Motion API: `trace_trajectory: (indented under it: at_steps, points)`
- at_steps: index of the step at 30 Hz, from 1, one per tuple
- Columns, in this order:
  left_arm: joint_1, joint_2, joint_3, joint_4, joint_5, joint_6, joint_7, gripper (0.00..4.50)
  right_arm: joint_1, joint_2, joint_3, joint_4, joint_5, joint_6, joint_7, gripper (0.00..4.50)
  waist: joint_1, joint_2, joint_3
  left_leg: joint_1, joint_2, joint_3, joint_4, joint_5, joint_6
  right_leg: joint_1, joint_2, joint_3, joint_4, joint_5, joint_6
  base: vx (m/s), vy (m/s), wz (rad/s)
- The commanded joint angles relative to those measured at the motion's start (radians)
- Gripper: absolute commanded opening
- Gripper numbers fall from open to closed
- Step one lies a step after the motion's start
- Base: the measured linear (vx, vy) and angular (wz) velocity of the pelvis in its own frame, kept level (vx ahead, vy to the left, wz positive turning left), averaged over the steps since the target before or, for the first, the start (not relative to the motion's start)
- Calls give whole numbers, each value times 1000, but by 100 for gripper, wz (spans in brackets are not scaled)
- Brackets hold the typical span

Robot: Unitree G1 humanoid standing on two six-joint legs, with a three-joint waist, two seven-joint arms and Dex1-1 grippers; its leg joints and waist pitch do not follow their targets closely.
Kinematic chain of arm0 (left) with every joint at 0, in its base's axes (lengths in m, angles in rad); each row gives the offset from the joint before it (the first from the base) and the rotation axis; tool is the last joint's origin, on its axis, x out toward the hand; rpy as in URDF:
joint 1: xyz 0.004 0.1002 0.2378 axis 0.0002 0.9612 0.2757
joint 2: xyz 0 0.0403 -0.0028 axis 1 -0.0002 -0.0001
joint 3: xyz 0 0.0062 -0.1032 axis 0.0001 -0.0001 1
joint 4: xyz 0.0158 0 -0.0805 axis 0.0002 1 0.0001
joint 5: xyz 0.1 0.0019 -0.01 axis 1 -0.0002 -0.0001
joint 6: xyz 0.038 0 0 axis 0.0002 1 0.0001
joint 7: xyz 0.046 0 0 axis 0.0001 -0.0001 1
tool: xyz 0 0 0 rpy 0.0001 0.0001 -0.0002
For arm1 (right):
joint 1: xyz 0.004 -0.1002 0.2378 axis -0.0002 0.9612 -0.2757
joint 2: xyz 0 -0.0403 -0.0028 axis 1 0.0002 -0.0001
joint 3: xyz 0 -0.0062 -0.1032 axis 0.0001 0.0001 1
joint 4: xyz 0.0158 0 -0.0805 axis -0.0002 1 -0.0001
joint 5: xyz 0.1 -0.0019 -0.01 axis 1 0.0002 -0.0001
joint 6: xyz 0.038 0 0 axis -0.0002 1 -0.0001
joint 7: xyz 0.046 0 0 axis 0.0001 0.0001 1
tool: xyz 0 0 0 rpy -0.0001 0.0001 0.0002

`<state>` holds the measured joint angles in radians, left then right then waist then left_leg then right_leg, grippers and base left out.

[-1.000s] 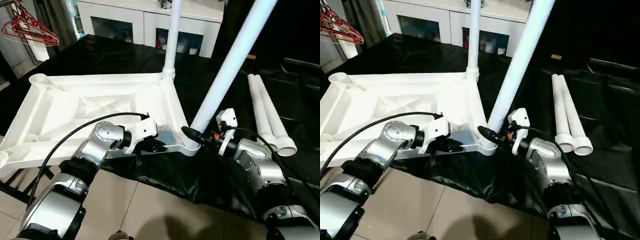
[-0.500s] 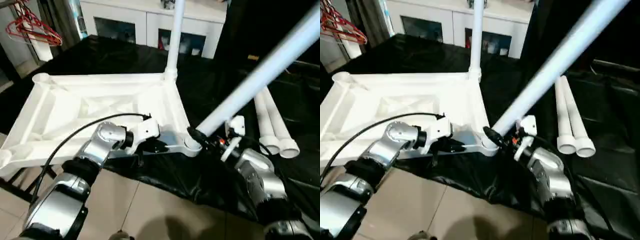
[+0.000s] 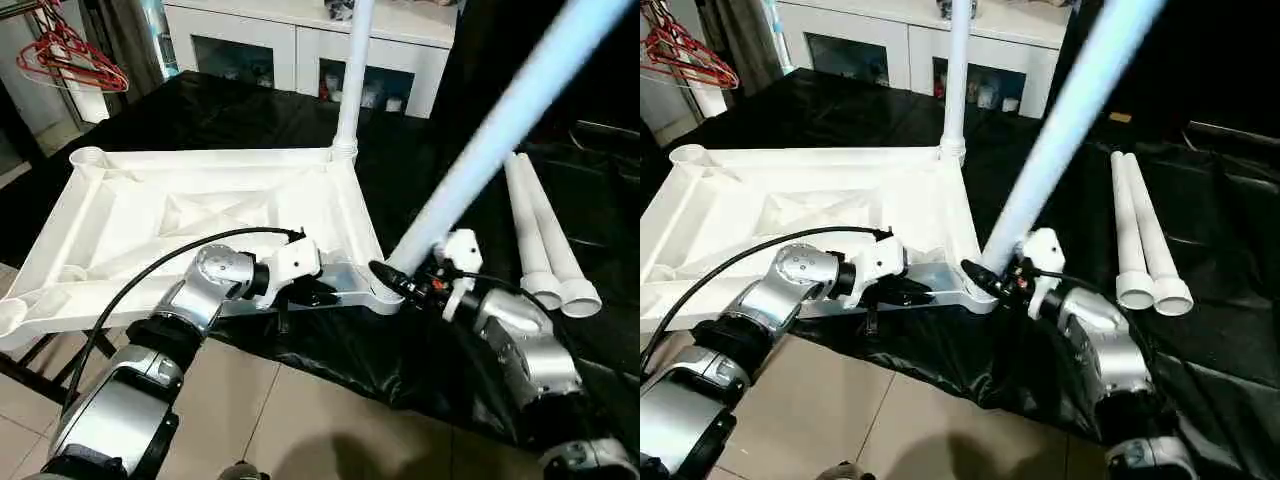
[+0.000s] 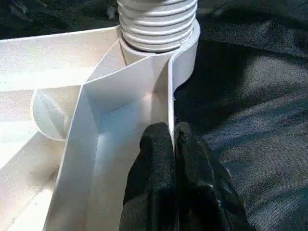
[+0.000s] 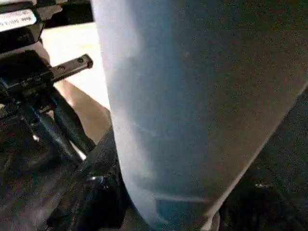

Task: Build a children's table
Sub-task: Insert table leg to table base

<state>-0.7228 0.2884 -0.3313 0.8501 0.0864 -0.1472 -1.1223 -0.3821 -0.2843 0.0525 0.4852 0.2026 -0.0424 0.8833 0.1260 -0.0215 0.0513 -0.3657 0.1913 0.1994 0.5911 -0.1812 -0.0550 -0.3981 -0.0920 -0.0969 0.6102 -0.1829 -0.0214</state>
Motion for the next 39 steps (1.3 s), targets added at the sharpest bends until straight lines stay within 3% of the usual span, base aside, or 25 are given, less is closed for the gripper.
trace_trajectory:
  at_steps: [1, 3, 4, 6, 12, 13, 14, 15, 16, 17, 18, 20, 22, 26, 31, 39]
  points:
    - [-8, 9, 5, 19, 15, 3, 21, 0, 20, -23, 44, 60, -44, 56, 46, 197, -3, -7, -60, 12, 52, -27, -76, -227, 32, 46, -80, 60, -82, -277, -171, 0, 0, 0]
    - [-7, 10, 5, 18, 14, 3, 19, 0, 9, -28, 53, 68, -44, 67, 65, 197, -4, -6, -60, 13, 53, -27, -77, -229, 31, 45, -80, 60, -82, -270, -172, 0, 0, 0]
    - [-5, 11, 5, 16, 14, 2, 17, 0, 4, -31, 58, 72, -42, 69, 79, 197, -3, -12, -62, 12, 52, -26, -75, -225, 33, 45, -81, 60, -80, -264, -173, 0, 0, 0]
    - [-2, 14, 4, 12, 9, 0, -4, 0, -18, -37, 67, 94, -23, 74, 129, 197, -3, -13, -62, 12, 53, -26, -75, -224, 36, 45, -79, 59, -79, -255, -178, 0, 0, 0]
    - [9, 25, -1, -21, -15, 1, -89, 0, -52, -47, 67, 159, 4, 80, 229, 197, 0, -4, -64, 11, 56, -26, -75, -229, 35, 47, -78, 58, -74, -219, -202, 0, 0, 0]
    - [10, 26, -2, -25, -18, -2, -100, 0, -54, -49, 68, 165, 3, 79, 237, 197, 0, -6, -64, 10, 56, -25, -75, -231, 35, 48, -78, 58, -74, -212, -205, 0, 0, 0]
    - [14, 28, -2, -36, -24, 2, -114, 0, -52, -52, 71, 168, 0, 72, 250, 197, 3, 2, -64, 11, 56, -27, -75, -233, 33, 49, -80, 57, -73, -211, -208, 0, 0, 0]
    - [16, 29, -3, -41, -26, 4, -119, 0, -52, -53, 73, 170, -1, 68, 255, 197, 1, -3, -65, 11, 57, -26, -75, -233, 32, 48, -78, 58, -72, -199, -211, 0, 0, 0]
    - [19, 33, -5, -58, -33, 6, -143, 0, -48, -61, 80, 173, -3, 60, 282, 197, 3, 2, -66, 12, 57, -26, -76, -236, 30, 49, -78, 57, -71, -187, -217, 0, 0, 0]
    - [17, 35, -7, -62, -34, 6, -156, 0, -44, -67, 85, 172, -5, 52, 298, 197, 3, 0, -65, 11, 57, -26, -76, -234, 31, 50, -77, 57, -69, -177, -222, 0, 0, 0]
    - [16, 37, -9, -63, -34, 6, -162, 0, -42, -70, 89, 171, -6, 47, 306, 197, 4, 7, -66, 12, 56, -26, -75, -236, 30, 50, -78, 57, -69, -175, -224, 0, 0, 0]
    - [8, 45, -18, -61, -27, 0, -187, 0, -30, -85, 112, 162, -20, 22, 338, 197, 4, 5, -66, 12, 56, -25, -75, -243, 29, 51, -77, 57, -70, -165, -227, 0, 0, 0]
    - [-2, 53, -25, -50, -20, -13, -202, 0, -21, -92, 127, 156, -27, 8, 368, 197, 5, 12, -65, 15, 56, -26, -76, -262, 27, 49, -77, 57, -74, -184, -227, 0, 0, 0]
    - [-13, 58, -28, -38, -10, -17, -213, 0, -7, -100, 148, 141, -44, -8, 394, 197, 8, 9, -64, 16, 57, -27, -79, -283, 24, 49, -77, 57, -77, -219, -218, 0, 0, 0]
    - [-16, 57, -15, -38, -7, -13, -196, 0, 18, -98, 165, 121, -49, -25, 390, 197, 12, -5, -61, 18, 59, -27, -81, -290, 20, 45, -81, 59, -84, -296, -190, 0, 0, 0]
    - [-12, 65, -19, -36, -9, -25, -215, 0, 35, -97, 202, 112, -70, -48, 429, 197, 13, 0, -63, 16, 59, -28, -83, -287, 19, 44, -80, 59, -81, -263, -193, 0, 0, 0]
